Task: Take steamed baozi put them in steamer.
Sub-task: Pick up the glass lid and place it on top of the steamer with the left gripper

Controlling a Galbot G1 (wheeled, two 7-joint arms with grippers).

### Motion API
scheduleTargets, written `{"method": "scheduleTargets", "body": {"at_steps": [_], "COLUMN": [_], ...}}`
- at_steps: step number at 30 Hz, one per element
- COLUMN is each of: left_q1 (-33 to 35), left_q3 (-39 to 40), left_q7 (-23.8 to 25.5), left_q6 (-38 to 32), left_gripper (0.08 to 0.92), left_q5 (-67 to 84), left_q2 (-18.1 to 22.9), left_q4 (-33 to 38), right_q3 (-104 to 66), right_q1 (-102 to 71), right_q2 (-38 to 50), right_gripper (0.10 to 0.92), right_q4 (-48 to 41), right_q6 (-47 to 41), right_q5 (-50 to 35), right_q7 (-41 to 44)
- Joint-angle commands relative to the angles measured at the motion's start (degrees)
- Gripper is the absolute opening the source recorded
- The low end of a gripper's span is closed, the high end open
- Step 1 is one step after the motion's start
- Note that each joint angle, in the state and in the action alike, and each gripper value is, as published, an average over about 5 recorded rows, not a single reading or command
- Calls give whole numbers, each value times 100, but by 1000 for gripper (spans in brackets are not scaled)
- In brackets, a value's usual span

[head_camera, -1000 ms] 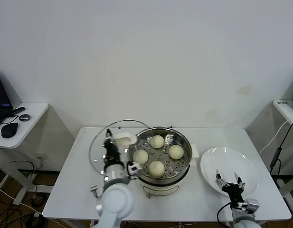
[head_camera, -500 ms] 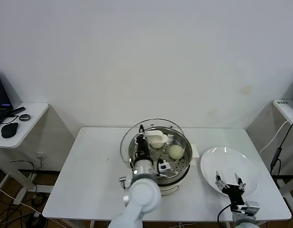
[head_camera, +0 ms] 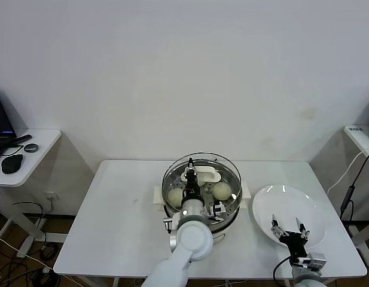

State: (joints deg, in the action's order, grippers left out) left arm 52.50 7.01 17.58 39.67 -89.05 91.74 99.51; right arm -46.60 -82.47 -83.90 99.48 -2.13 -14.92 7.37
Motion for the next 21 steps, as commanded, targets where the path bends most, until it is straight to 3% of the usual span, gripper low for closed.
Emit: {"method": "scheduleTargets", "body": {"at_steps": [1,21], "left_q1": [-38,265], "left_q3": [95,161], "left_q7": [-10,92], "left_q6": [6,2], "left_gripper": [181,181], "left_q5": [-335,-564], "left_q2": [25,26], "left_q4": [-280,-155], "right_q3": [13,27], "right_q1": [32,59], "right_q2": [-15,1], "right_gripper": [823,823], "right_q4": [-31,-74], "right_q6": [-10,9], "right_q5": [12,-2], "right_q7": [-1,3]}}
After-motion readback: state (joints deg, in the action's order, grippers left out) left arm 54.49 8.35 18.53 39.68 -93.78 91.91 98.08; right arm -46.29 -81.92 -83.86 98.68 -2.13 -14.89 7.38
